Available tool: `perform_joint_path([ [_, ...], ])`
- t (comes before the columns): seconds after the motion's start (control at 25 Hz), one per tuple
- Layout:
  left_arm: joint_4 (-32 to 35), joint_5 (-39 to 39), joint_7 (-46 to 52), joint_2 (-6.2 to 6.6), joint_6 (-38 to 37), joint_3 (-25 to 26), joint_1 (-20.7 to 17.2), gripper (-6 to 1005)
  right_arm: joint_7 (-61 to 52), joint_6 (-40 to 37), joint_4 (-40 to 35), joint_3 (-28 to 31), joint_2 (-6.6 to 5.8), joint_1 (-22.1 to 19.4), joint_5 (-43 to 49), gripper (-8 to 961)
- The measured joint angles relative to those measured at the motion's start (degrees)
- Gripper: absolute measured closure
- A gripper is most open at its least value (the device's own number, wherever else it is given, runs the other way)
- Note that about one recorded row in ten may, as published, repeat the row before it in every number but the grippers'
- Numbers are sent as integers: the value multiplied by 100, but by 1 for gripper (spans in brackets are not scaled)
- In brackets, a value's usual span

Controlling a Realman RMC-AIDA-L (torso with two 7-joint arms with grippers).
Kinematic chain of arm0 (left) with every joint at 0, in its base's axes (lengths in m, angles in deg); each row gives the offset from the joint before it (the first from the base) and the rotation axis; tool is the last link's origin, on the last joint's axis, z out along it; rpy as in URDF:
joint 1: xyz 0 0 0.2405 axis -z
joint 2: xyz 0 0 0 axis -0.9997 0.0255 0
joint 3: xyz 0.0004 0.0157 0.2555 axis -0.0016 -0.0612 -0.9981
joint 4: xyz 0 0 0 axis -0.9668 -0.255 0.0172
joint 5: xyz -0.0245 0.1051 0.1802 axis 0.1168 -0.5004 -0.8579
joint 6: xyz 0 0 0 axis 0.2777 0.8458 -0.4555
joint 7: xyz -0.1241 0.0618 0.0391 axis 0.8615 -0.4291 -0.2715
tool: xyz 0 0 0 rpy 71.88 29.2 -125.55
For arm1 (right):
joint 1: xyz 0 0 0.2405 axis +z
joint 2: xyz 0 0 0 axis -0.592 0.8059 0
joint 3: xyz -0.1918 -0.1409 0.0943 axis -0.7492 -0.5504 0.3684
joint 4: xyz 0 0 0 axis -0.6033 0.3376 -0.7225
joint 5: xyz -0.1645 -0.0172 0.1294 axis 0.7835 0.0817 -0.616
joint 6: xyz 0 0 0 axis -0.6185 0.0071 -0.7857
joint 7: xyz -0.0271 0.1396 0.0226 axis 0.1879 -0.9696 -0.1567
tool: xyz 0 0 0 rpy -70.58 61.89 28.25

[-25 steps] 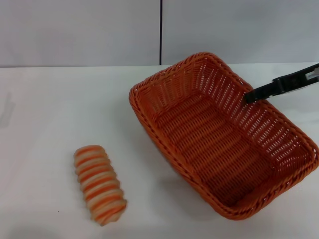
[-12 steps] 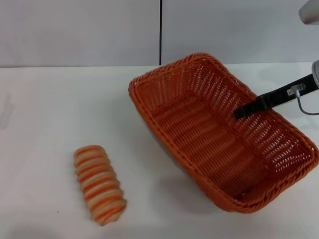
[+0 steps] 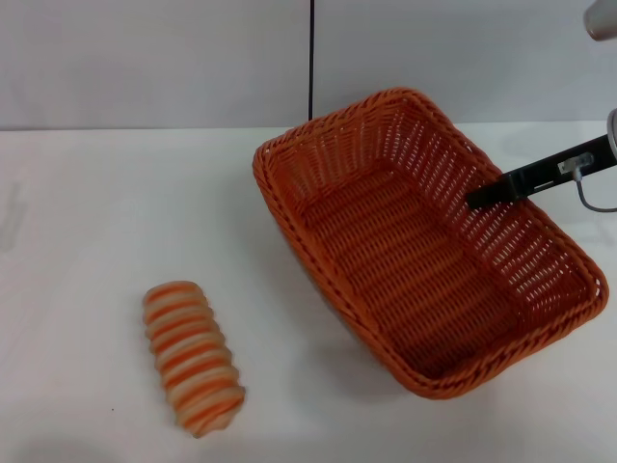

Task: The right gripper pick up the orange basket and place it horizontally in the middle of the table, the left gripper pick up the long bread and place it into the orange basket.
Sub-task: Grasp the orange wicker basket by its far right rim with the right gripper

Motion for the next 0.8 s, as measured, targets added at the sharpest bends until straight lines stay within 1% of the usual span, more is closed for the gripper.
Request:
perform_joint_path([
  [0.08,0,0,2,0,-15,0,0,220,75,2,-68,0,33,-29,-13,729],
  [0.24,0,0,3,0,-30,0,2,220,350,2,-120,32,77,-46,-81,761],
  [0.36,0,0,3,0,-32,0,2,220,607,-117,-313,22,82,-59,-121,786],
  [0.4,0,0,3,0,-32,0,1,221,826,-326,-515,18,83,-63,-135,794],
  [0.44,0,0,3,0,-32,0,1,221,826,-326,-515,18,83,-63,-135,802],
  [0.52,0,0,3,0,-32,1,-10,221,1018,-566,-733,6,83,-64,-152,818],
  [0.6,0,0,5,0,-32,1,-25,221,1217,-901,-1075,-6,72,-64,-167,818],
  [0.64,0,0,5,0,-32,1,-25,221,1217,-901,-1075,-6,72,-64,-167,819],
  [0.76,0,0,9,0,-30,0,-37,221,1540,-1353,-1375,-9,51,-43,-169,819],
  [0.8,-10,0,12,0,-29,0,-53,221,1691,-1622,-1543,-11,19,-25,-135,818],
])
